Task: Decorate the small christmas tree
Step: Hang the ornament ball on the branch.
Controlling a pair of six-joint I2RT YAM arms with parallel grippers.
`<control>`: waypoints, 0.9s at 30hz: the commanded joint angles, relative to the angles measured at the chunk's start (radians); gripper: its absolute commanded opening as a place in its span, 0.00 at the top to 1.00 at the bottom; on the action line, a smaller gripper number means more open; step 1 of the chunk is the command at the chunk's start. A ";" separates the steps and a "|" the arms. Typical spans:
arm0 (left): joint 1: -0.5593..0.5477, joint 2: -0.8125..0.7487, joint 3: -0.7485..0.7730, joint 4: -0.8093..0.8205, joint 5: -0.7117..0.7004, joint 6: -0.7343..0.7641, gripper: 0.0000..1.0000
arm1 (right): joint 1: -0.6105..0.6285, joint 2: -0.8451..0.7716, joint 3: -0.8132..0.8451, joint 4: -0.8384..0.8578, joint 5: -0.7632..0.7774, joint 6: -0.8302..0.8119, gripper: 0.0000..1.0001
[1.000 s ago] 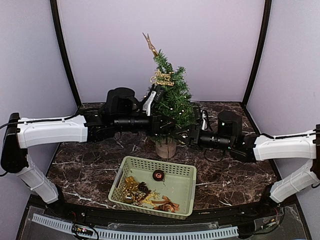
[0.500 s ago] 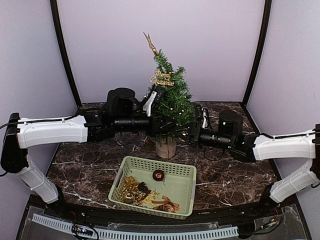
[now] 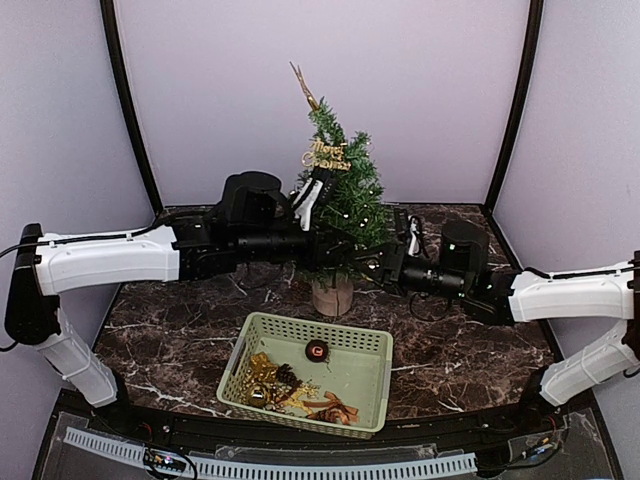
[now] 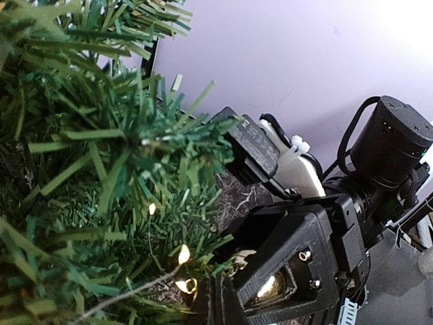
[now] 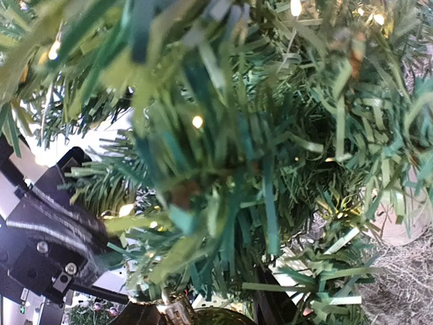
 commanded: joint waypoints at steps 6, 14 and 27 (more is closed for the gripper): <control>-0.015 0.013 0.043 -0.043 -0.072 0.053 1.00 | -0.024 0.027 -0.015 0.064 0.022 -0.002 0.61; -0.024 0.003 0.047 -0.022 -0.070 0.070 1.00 | -0.027 0.020 -0.022 0.079 0.004 -0.007 0.61; -0.030 0.050 0.105 -0.032 -0.095 0.098 1.00 | -0.027 -0.025 -0.028 0.042 0.042 -0.030 0.61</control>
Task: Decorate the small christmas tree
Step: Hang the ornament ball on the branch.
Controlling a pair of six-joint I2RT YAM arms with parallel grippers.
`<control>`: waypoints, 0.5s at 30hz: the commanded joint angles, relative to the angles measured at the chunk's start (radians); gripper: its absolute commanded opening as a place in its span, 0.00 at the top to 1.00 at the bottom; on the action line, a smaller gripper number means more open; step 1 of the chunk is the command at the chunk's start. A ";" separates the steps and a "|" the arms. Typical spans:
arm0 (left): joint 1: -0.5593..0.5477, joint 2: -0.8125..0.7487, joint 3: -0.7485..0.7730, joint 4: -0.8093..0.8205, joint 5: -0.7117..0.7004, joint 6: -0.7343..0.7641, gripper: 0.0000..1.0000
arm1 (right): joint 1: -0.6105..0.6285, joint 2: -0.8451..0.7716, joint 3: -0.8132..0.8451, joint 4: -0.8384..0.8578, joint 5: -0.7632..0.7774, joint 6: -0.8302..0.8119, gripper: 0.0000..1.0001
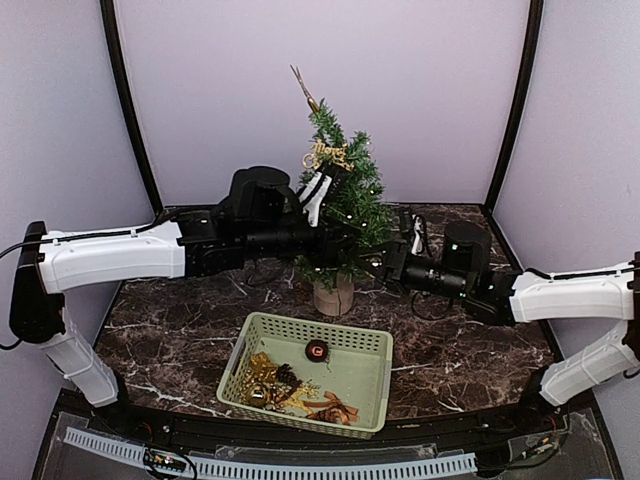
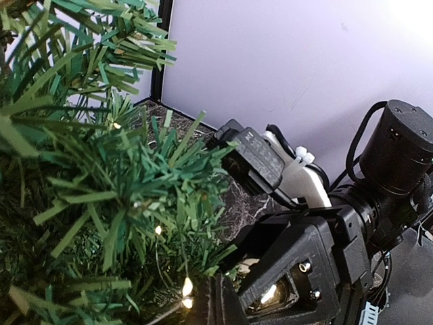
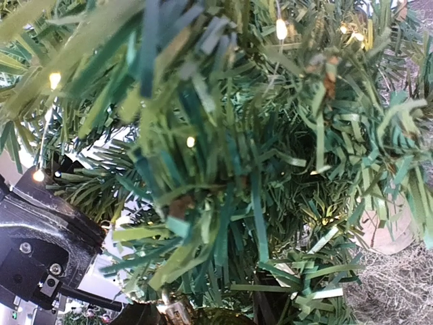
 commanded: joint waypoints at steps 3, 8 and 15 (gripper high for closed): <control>-0.006 0.024 0.047 -0.002 -0.027 0.028 1.00 | -0.010 -0.020 -0.018 0.032 0.019 -0.006 0.61; -0.006 0.036 0.051 -0.006 -0.042 0.034 1.00 | -0.012 -0.014 -0.034 0.051 0.031 0.007 0.61; -0.009 0.052 0.054 -0.017 -0.082 0.038 1.00 | -0.013 0.010 -0.038 0.079 0.026 0.022 0.61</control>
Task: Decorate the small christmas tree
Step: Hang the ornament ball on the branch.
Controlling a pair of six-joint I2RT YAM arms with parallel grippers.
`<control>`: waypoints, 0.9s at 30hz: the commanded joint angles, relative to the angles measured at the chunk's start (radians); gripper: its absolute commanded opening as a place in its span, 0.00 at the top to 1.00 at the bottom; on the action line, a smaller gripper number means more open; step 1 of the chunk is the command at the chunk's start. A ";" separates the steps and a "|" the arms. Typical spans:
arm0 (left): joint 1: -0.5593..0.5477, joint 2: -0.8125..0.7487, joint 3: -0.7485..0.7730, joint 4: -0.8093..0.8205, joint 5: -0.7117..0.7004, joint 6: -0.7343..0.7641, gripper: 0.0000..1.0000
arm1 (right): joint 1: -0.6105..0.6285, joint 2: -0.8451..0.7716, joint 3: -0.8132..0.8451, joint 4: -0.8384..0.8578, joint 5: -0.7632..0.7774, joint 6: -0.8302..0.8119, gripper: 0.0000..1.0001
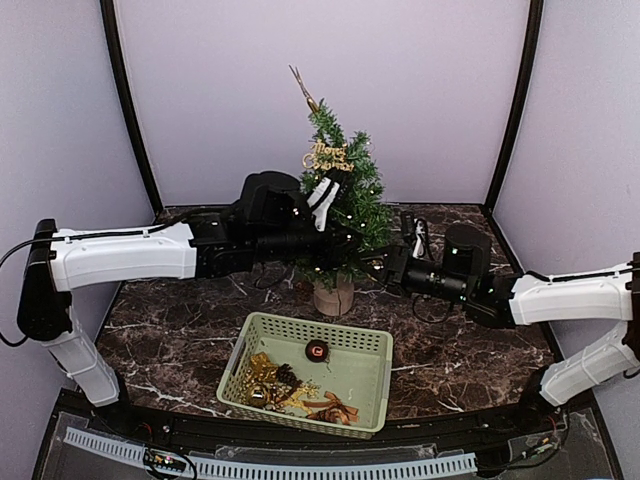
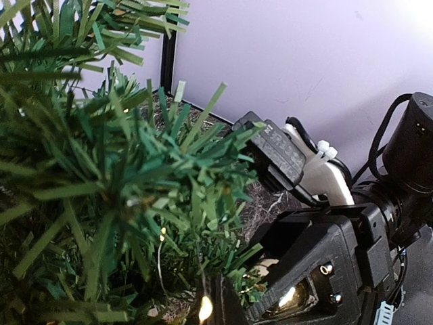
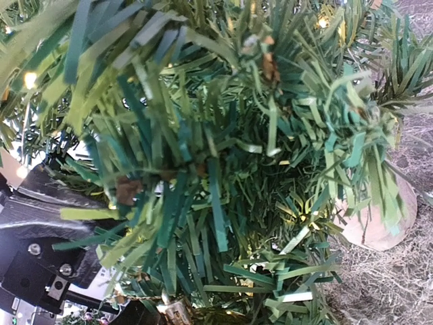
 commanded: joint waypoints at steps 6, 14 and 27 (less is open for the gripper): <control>-0.010 0.011 0.034 -0.030 -0.073 0.027 1.00 | -0.012 0.040 -0.002 0.092 0.002 0.014 0.61; -0.012 0.030 0.045 -0.038 -0.084 0.037 1.00 | -0.013 0.057 -0.004 0.113 0.001 0.028 0.61; -0.012 0.025 0.038 -0.040 -0.099 0.034 0.95 | -0.015 0.015 -0.025 0.078 0.007 0.006 0.51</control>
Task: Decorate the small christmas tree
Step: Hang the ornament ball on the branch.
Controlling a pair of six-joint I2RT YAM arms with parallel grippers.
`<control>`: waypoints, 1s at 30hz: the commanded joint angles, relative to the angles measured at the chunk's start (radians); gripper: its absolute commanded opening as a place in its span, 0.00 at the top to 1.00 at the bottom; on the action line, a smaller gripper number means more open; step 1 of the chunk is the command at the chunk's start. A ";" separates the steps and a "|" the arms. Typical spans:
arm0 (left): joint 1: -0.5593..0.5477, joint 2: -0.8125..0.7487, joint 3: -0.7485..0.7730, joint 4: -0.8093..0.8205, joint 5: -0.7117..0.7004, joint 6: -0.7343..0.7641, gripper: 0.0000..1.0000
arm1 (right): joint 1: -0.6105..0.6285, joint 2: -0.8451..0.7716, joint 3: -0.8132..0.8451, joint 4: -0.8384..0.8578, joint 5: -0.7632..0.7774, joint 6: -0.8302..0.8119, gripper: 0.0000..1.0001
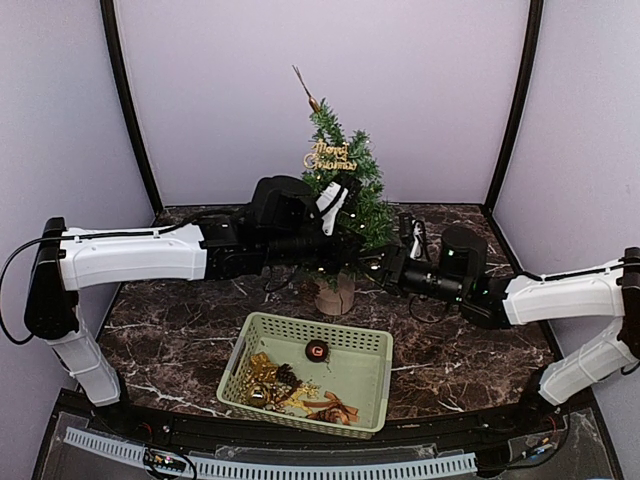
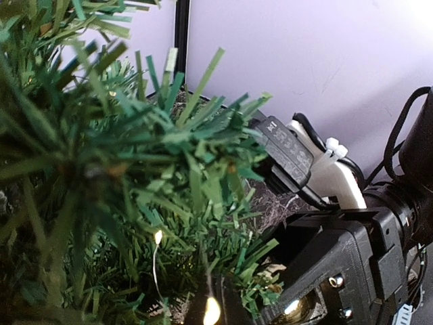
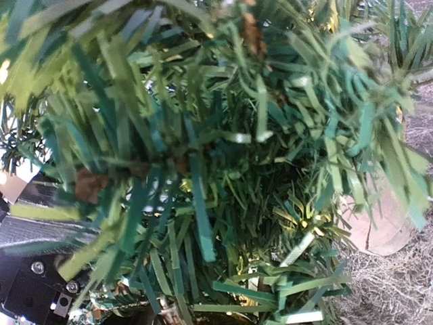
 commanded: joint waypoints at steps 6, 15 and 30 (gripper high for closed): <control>-0.002 -0.035 -0.003 -0.010 -0.013 0.007 0.88 | -0.007 -0.067 -0.032 -0.018 0.017 -0.022 0.41; -0.002 -0.087 -0.052 0.030 0.015 -0.011 0.69 | -0.008 -0.124 -0.048 -0.073 0.041 -0.045 0.24; -0.002 -0.196 -0.132 0.085 0.151 -0.009 0.52 | -0.008 -0.201 -0.065 -0.132 0.073 -0.078 0.12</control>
